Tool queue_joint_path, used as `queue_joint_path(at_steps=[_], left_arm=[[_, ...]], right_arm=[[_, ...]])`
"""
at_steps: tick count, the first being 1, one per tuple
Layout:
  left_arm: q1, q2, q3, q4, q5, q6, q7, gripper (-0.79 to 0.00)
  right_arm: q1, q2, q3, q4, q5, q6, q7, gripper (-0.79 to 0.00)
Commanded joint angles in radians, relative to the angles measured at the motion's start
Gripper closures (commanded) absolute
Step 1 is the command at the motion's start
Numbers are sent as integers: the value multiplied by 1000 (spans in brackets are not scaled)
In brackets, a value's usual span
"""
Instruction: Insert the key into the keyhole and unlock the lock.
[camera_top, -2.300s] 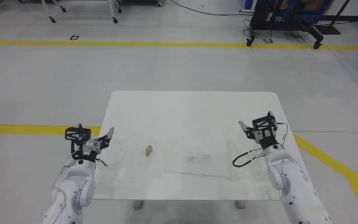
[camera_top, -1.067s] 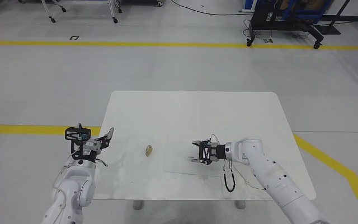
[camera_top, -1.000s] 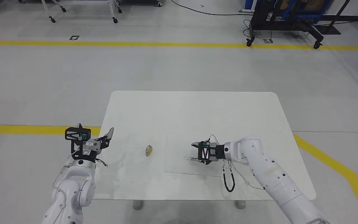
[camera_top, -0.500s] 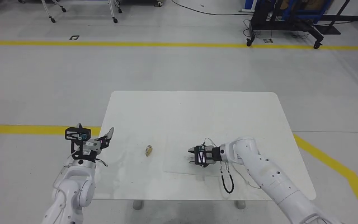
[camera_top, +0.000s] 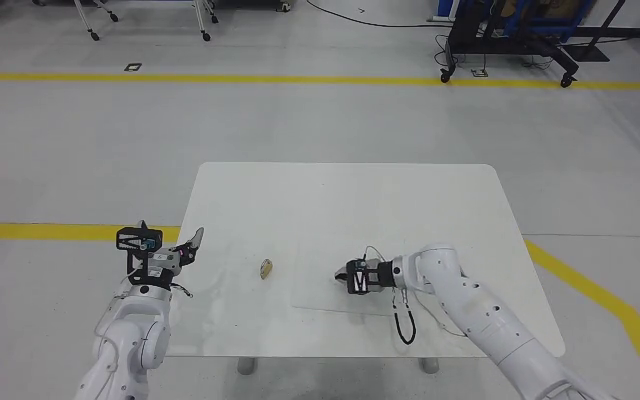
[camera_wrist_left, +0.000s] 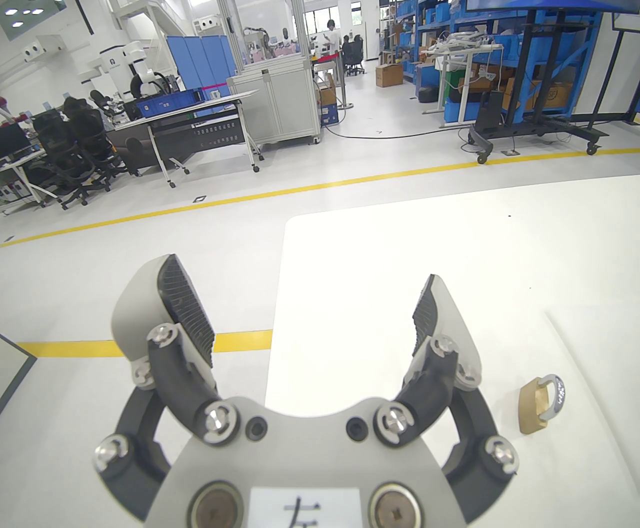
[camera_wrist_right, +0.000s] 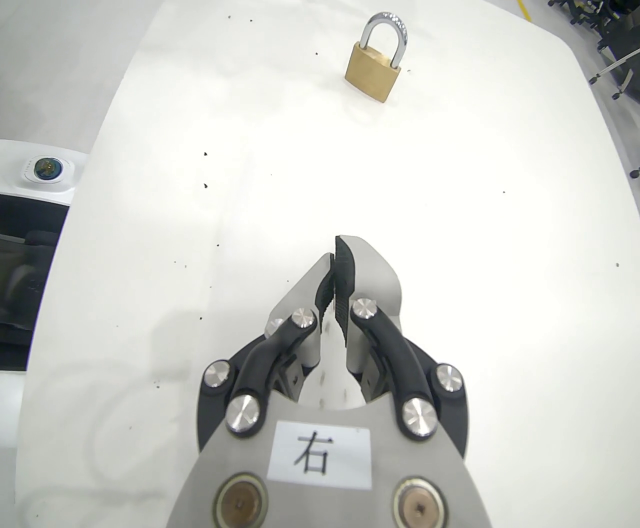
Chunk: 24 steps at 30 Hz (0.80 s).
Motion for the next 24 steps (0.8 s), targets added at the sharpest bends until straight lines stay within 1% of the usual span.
queue_joint_path(at_steps=[1,5,16,17,19,24], left_arm=[[0,0,0,0,0,0,0,-785],[0,0,0,0,0,0,0,-785],[0,0,0,0,0,0,0,-785],[0,0,0,0,0,0,0,-785],[0,0,0,0,0,0,0,-785],[0,0,0,0,0,0,0,-785]], right_arm=[[-7,5,7,-6,-5,14,-20,0],[-22,14,29,-5,12,38,-69,0],[-23,14,29,-8,15,43,-71,0],[-29,13,28,-19,34,44,-96,0],[-31,19,35,-28,40,36,-183,0],[-40,38,38,-12,-4,56,-520,0]])
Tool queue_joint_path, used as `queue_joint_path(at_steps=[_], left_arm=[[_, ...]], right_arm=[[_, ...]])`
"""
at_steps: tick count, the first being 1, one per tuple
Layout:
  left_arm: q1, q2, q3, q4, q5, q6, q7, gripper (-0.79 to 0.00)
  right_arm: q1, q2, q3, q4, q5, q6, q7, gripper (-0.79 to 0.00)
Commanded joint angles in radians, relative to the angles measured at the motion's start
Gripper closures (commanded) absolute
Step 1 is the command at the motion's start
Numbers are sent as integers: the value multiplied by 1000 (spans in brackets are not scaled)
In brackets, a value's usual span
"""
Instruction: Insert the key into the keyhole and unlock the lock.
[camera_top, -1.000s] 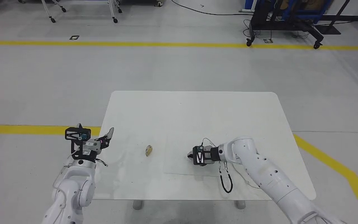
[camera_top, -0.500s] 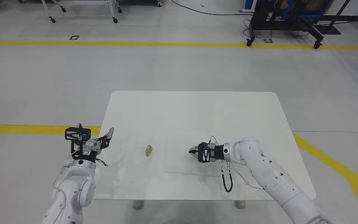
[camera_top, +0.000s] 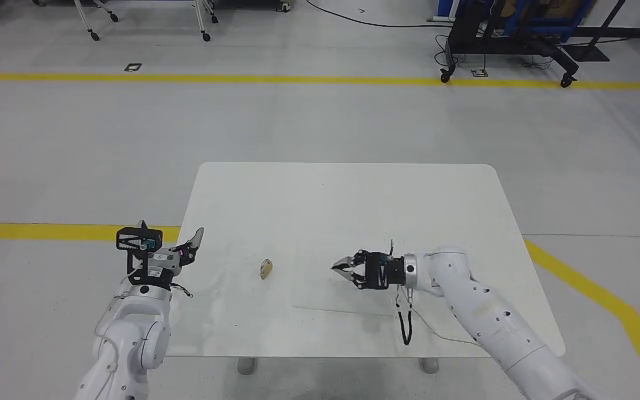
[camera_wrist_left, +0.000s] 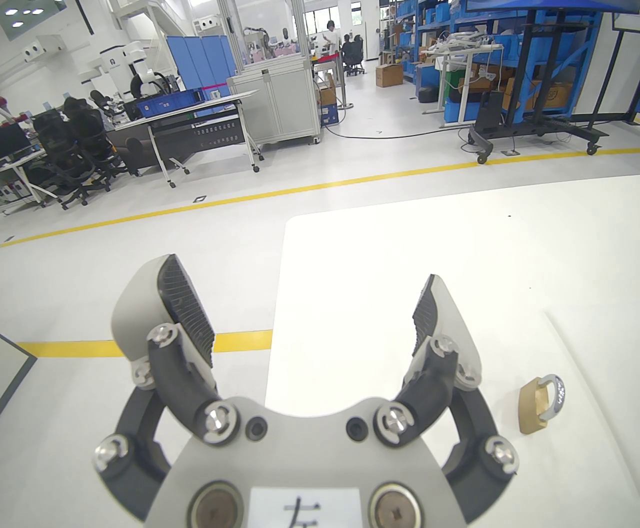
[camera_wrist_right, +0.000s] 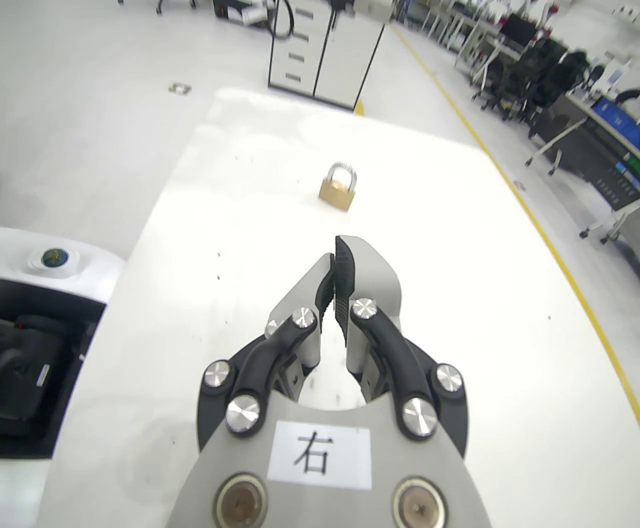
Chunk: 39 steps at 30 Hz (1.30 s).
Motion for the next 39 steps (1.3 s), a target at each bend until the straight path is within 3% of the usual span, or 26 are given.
queue_joint_path(at_steps=[1,3,13,17,21,24,35,37,39], left_arm=[[0,0,0,0,0,0,0,-785],[0,0,0,0,0,0,0,-785],[17,0,-6,-24,44,12,29,-785],[-21,-9,28,-27,-268,-176,-7,-785],[-168,-19,100,104,-630,-364,-154,-785],[-252,-24,167,157,-764,-459,-257,-785],[-274,-25,181,159,-781,-473,-280,-785],[-280,-32,221,165,-894,-490,-298,-785],[-312,-41,267,204,-1112,-503,-373,-785]], right_arm=[[1,7,-2,21,-17,4,-156,0],[9,13,-6,47,-31,-8,-229,0],[3,12,-5,44,-15,-3,-231,0],[0,-2,-15,75,187,-13,-225,0],[42,-25,-66,148,491,-66,-171,0],[71,-42,-97,200,668,-122,-116,0],[79,-46,-109,221,692,-122,-116,0],[71,-48,-108,214,716,-122,-109,0],[66,-51,-103,217,774,-122,-83,0]])
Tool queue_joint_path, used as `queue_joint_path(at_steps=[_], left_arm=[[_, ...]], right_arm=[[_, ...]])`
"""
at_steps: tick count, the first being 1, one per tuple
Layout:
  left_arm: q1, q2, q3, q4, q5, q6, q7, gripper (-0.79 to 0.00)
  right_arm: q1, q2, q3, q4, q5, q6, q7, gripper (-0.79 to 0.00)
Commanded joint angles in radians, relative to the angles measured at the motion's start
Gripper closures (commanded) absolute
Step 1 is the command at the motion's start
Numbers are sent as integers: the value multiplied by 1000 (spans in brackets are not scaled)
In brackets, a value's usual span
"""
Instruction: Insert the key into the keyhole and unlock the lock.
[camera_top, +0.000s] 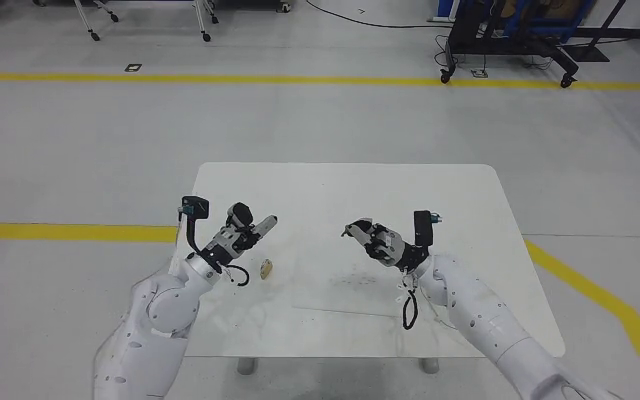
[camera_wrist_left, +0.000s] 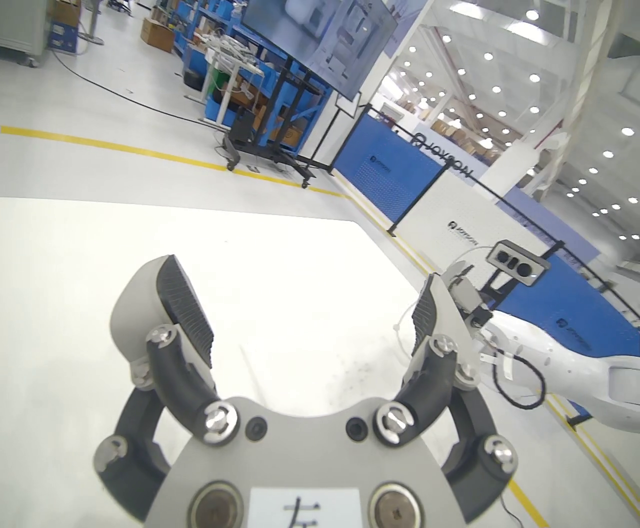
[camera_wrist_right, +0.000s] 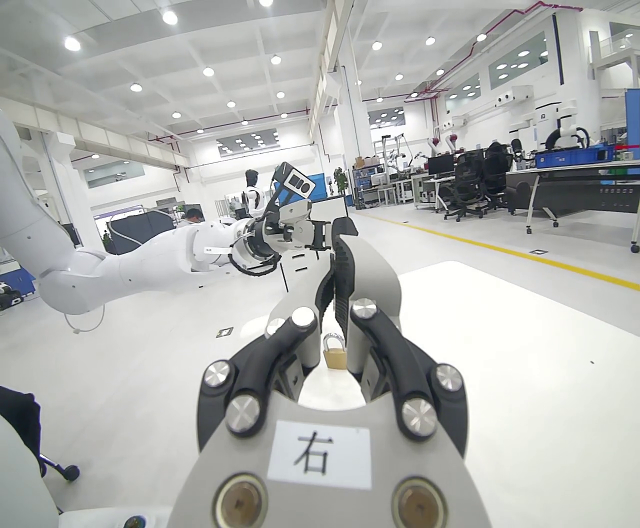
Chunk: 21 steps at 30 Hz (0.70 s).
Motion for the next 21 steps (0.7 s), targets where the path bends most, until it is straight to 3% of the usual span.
queue_joint_path(at_steps=[1,5,12,16,18,21], left_arm=[[-43,-8,48,52,-313,-9,-102,-785],[-134,-18,113,182,-631,-40,-322,-785],[-240,-24,162,311,-778,-139,-539,-782],[-266,-26,188,340,-743,-182,-574,-471],[-272,-26,197,349,-730,-201,-576,-409],[-278,-26,204,357,-727,-212,-581,-413]], right_arm=[[-9,-5,-9,-6,86,-2,24,0],[-9,-10,-77,-29,296,-2,71,0],[48,1,-186,-23,628,-2,322,0],[75,3,-220,-35,781,-2,451,0],[83,4,-234,-47,846,-2,507,0],[95,3,-248,-45,926,-2,588,0]])
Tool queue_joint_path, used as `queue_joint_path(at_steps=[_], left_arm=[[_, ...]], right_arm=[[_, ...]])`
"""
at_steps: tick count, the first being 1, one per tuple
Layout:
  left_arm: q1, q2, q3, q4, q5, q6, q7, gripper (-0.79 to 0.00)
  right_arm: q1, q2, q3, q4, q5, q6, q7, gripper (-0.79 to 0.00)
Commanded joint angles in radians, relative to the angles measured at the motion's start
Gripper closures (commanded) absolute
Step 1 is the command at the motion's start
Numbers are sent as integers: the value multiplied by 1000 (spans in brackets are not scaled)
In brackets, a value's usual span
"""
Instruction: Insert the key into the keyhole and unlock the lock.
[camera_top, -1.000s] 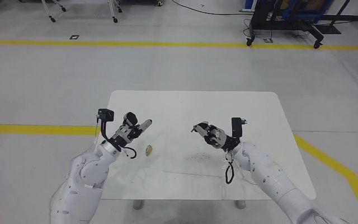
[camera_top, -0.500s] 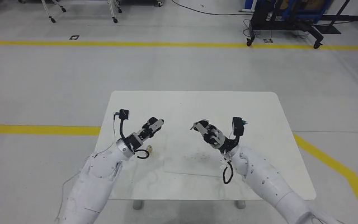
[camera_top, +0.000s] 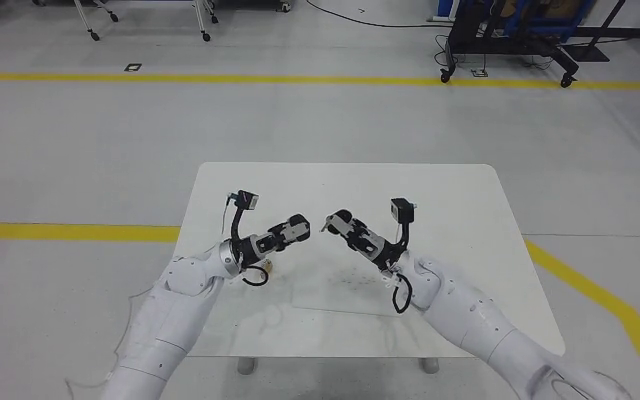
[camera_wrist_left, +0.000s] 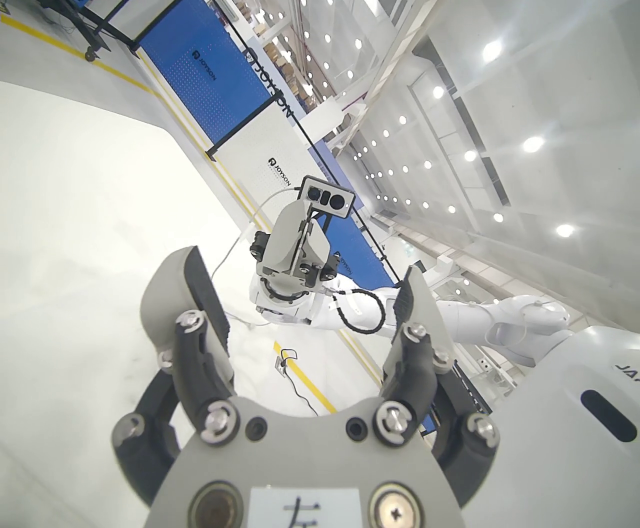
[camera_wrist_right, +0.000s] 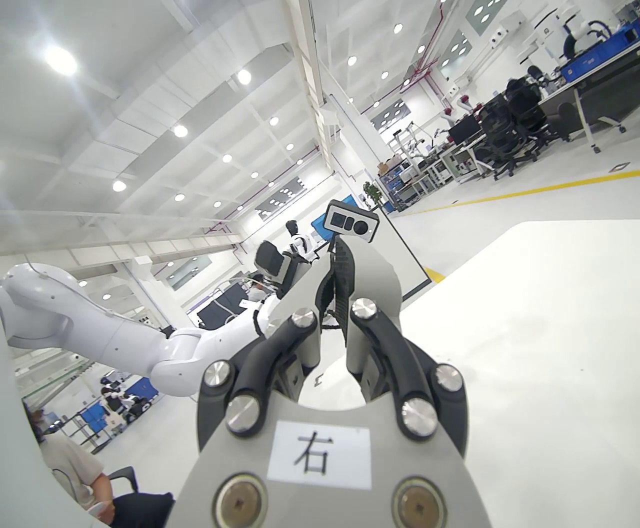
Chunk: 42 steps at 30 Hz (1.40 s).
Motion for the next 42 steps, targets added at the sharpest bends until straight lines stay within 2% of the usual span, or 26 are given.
queue_joint_path(at_steps=[1,5,9,12,15,21,27,30,33,42], left_arm=[[-3,0,5,5,0,-3,-6,-419],[-9,2,14,11,1,-9,-20,-366],[-17,3,20,17,17,-11,-22,-366],[-23,3,30,20,47,-12,-16,-354],[-27,2,39,22,68,-7,-3,-302],[-35,3,52,27,81,10,5,-299],[-40,3,61,30,86,20,14,-234],[-42,4,64,31,85,22,13,-145],[-43,5,66,31,84,25,13,0],[-42,9,64,33,74,27,27,0]], right_arm=[[8,-2,-8,8,53,0,56,0],[24,-13,-18,40,120,0,131,0],[30,-24,-15,59,160,0,174,0],[29,-30,-7,65,174,0,195,0],[24,-35,4,68,183,0,215,0],[16,-45,20,73,201,0,263,0],[15,-57,35,83,218,0,307,0],[12,-63,45,85,223,0,324,0],[10,-67,55,87,225,0,340,0],[-3,-77,93,88,230,0,379,0]])
